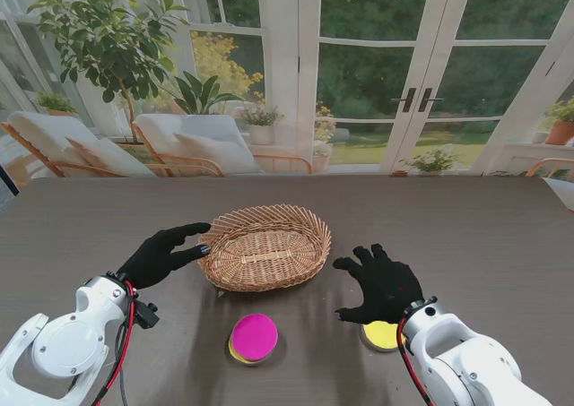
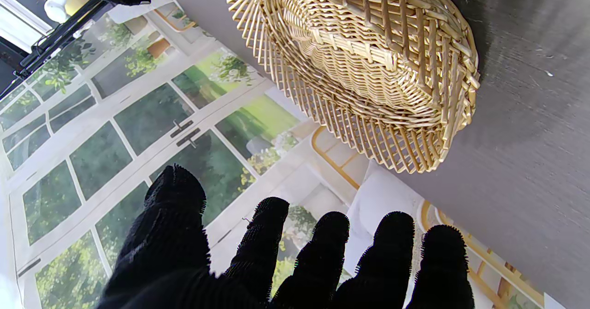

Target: Stack culture dishes into a storage basket

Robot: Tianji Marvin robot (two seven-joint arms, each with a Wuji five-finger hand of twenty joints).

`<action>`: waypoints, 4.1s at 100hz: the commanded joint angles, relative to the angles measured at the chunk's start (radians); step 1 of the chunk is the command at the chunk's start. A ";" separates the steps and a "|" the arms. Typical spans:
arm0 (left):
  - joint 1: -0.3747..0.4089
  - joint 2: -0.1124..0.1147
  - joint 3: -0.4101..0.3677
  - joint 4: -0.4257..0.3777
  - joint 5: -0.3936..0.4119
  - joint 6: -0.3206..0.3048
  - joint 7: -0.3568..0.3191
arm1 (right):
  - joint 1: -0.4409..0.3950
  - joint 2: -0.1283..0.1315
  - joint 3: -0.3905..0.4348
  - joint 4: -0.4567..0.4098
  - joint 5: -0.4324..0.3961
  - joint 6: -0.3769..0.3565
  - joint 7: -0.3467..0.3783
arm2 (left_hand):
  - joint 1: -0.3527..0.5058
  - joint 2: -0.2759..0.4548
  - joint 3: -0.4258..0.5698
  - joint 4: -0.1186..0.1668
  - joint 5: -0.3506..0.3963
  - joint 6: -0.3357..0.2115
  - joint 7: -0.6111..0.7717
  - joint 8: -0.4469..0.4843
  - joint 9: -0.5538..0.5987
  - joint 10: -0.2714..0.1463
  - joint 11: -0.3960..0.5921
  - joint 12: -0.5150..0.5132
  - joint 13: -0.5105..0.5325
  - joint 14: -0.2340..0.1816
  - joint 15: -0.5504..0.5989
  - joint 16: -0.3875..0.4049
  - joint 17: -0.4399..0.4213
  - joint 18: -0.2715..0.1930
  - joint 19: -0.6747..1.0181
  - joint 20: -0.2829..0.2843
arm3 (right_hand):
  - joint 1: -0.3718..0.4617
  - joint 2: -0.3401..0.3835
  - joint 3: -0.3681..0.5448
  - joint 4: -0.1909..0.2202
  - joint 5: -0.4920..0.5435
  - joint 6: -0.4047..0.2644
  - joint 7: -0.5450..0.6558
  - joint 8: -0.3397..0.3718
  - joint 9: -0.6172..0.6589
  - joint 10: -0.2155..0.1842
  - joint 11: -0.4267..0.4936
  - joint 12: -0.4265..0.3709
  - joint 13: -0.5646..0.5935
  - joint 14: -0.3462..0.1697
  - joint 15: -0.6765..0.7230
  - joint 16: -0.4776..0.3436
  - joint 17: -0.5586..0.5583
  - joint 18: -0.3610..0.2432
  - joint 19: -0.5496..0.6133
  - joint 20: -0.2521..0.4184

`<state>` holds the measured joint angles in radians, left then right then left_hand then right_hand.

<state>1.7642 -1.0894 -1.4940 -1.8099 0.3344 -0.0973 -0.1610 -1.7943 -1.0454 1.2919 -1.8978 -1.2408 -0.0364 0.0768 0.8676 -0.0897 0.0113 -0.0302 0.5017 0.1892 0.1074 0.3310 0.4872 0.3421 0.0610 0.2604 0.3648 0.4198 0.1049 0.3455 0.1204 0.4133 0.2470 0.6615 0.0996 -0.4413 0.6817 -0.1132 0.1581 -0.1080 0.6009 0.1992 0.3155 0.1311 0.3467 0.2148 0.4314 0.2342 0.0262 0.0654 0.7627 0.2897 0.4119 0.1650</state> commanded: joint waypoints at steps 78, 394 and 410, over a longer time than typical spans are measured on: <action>0.015 -0.002 -0.013 -0.007 -0.013 0.004 -0.020 | -0.026 0.012 0.037 0.047 -0.023 0.084 0.131 | 0.030 0.040 -0.024 0.024 0.007 0.005 -0.013 -0.005 0.027 0.006 -0.003 0.011 0.010 0.016 -0.008 0.012 0.000 0.010 -0.026 0.012 | 0.066 -0.204 0.094 0.068 0.110 -0.126 -0.019 0.185 0.131 0.027 0.150 0.068 0.282 -0.040 0.842 0.586 -0.383 0.025 0.720 0.566; 0.040 -0.005 -0.040 -0.019 -0.020 -0.005 -0.009 | 0.098 0.014 -0.134 0.257 0.073 0.280 0.109 | 0.031 0.045 -0.025 0.024 0.016 0.006 -0.011 -0.004 0.026 0.006 -0.004 0.011 0.011 0.019 -0.008 0.012 0.000 0.011 -0.026 0.012 | 0.221 -0.530 0.603 -0.025 -0.072 -0.084 0.180 0.400 0.231 0.069 0.448 0.184 0.572 -0.194 1.107 0.630 -0.169 -0.029 0.955 0.590; 0.041 -0.005 -0.042 -0.020 -0.021 -0.005 -0.011 | 0.100 0.014 -0.136 0.262 0.073 0.272 0.107 | 0.032 0.045 -0.024 0.024 0.018 0.006 -0.010 -0.004 0.027 0.005 -0.003 0.011 0.011 0.020 -0.007 0.012 0.000 0.010 -0.026 0.012 | 0.222 -0.532 0.604 -0.025 -0.071 -0.087 0.185 0.399 0.231 0.067 0.451 0.186 0.574 -0.198 1.110 0.630 -0.168 -0.030 0.955 0.589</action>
<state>1.8008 -1.0907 -1.5331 -1.8236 0.3177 -0.1040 -0.1549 -1.6852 -1.0300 1.1631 -1.6464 -1.1686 0.2460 0.1646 0.8782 -0.0897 0.0113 -0.0300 0.5160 0.1985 0.1073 0.3310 0.5123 0.3453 0.0625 0.2616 0.3657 0.4296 0.1049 0.3455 0.1210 0.4135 0.2470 0.6618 0.2672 -0.9578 1.1344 -0.1581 0.0965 -0.1933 0.7655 0.6068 0.5415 0.2344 0.7798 0.3954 0.9665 0.1019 1.1349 0.6970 0.7631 0.2557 1.3137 0.7736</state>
